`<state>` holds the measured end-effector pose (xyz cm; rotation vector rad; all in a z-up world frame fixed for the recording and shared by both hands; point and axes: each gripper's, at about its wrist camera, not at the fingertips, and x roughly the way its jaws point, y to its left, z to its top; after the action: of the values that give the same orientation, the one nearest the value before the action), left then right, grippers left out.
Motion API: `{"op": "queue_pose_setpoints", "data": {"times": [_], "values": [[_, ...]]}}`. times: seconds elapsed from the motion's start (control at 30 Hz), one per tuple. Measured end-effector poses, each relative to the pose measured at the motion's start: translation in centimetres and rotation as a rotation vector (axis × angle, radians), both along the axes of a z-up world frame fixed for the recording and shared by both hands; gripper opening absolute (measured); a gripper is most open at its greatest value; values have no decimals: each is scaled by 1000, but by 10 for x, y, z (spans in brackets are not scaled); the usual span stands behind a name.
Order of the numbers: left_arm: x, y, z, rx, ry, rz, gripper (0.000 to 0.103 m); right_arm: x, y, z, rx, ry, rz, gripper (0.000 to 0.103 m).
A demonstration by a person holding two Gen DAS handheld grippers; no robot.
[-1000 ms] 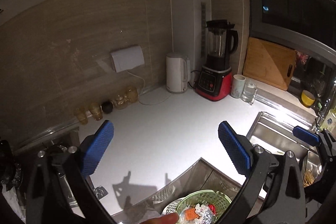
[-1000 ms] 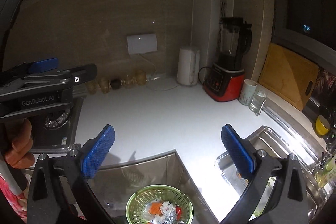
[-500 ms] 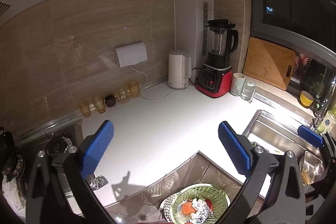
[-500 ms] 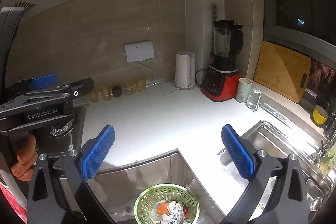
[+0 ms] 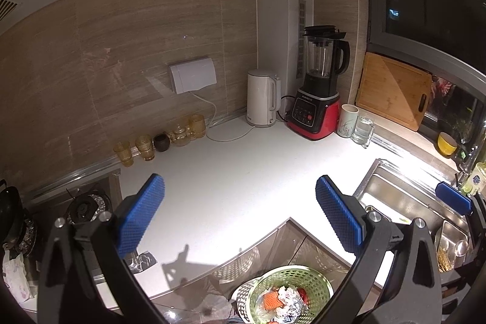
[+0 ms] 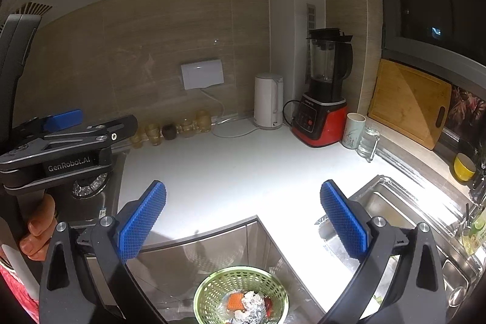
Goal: Collect trash
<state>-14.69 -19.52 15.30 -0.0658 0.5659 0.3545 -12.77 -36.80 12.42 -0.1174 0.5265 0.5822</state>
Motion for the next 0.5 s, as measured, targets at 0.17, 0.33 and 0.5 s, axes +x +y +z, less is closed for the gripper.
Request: {"op": "queue_pose_setpoints", "data": {"times": [0.17,0.33,0.5], "values": [[2,-4,-2,4,3,-1,95,4,1,-1,-2,5,-8,101],[2,-7,-3,0,0,0,95,7,3,-2,-7,12,-11,101],[2,-8,-3,-1,0,-2,95,8,4,-2,-9,13,-11,101]]}}
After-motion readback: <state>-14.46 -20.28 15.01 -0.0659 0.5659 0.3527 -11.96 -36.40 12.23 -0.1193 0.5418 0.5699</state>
